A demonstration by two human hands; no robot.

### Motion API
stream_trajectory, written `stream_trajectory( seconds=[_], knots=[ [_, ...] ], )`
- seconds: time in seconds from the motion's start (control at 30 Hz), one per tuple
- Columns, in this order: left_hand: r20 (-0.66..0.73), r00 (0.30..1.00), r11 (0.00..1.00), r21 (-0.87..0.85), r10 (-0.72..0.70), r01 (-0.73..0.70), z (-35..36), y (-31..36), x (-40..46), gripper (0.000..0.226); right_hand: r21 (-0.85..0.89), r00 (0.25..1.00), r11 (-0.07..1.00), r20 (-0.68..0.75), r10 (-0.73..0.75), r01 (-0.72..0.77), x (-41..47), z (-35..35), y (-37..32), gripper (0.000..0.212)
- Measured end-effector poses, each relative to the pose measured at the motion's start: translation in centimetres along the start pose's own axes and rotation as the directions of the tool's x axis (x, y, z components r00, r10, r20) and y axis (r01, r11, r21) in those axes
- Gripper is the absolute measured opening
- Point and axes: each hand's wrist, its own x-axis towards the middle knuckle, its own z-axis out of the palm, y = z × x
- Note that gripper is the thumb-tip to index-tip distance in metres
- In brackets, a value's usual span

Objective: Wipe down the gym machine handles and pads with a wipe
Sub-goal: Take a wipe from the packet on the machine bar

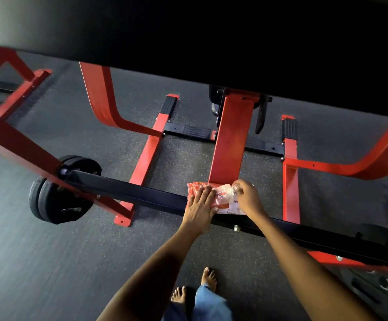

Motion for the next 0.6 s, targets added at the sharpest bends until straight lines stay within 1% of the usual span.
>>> stream_trajectory(
  seconds=[0.07,0.1,0.17,0.23,0.27,0.33,0.37,0.4,0.43,0.47,0.5,0.53,0.57,0.6],
  knots=[
    [0.012,1.000,1.000,0.012,-0.011,0.011,-0.1,0.0,0.0,0.089,0.210,0.982,0.969,-0.101,0.158,-0.134,0.1,-0.4,-0.4,0.018],
    [0.017,1.000,1.000,0.013,-0.014,0.014,-0.1,0.1,-0.1,0.090,0.293,0.967,0.938,-0.118,0.225,-0.182,0.1,-0.4,-0.4,0.017],
    [0.026,1.000,1.000,0.016,-0.013,0.013,-0.2,0.1,-0.1,0.091,0.359,0.957,0.906,-0.098,0.273,-0.222,0.1,-0.4,-0.2,0.014],
    [0.032,0.999,1.000,0.018,-0.011,0.011,-0.1,0.2,-0.1,0.090,0.328,0.972,0.917,0.016,0.235,-0.228,-0.1,-0.5,-0.2,0.018],
    [0.031,0.999,1.000,0.021,-0.011,0.010,0.0,0.2,-0.2,0.088,0.254,0.977,0.945,0.095,0.188,-0.207,-0.2,-0.6,-0.1,0.021],
    [0.026,1.000,0.999,0.036,0.000,-0.001,0.2,0.0,-0.2,0.077,-0.003,0.968,0.998,0.243,0.063,-0.064,-0.3,-0.8,0.2,0.025],
    [0.027,1.000,0.999,0.046,0.006,-0.008,0.2,-0.1,-0.2,0.071,-0.073,0.966,0.997,0.258,0.012,0.007,-0.3,-0.9,0.4,0.024],
    [0.027,1.000,0.999,0.051,0.010,-0.011,0.3,-0.2,-0.2,0.070,-0.070,0.976,0.997,0.216,-0.012,0.028,-0.2,-0.8,0.7,0.021],
    [0.024,1.000,0.999,0.050,0.011,-0.012,0.3,-0.2,-0.3,0.075,-0.016,0.989,1.000,0.147,0.000,0.002,-0.2,-0.9,0.8,0.020],
    [0.019,1.000,0.999,0.047,0.012,-0.013,0.4,-0.2,-0.3,0.081,0.081,0.996,0.996,0.072,0.044,-0.050,-0.3,-1.1,0.9,0.020],
    [0.017,1.000,0.999,0.043,0.012,-0.013,0.4,-0.2,-0.3,0.085,0.244,0.992,0.962,0.005,0.125,-0.122,-0.3,-1.2,0.9,0.019],
    [0.016,1.000,0.999,0.043,0.015,-0.016,0.5,-0.2,-0.3,0.086,0.378,0.978,0.909,-0.037,0.207,-0.178,-0.3,-1.3,1.0,0.018],
    [0.018,1.000,0.999,0.045,0.015,-0.016,0.6,-0.2,-0.3,0.087,0.471,0.960,0.854,-0.049,0.277,-0.222,-0.4,-1.4,1.0,0.019],
    [0.019,1.000,0.999,0.049,0.014,-0.015,0.6,-0.2,-0.3,0.087,0.490,0.949,0.835,-0.048,0.312,-0.249,-0.5,-1.5,0.9,0.020]
  ],
)
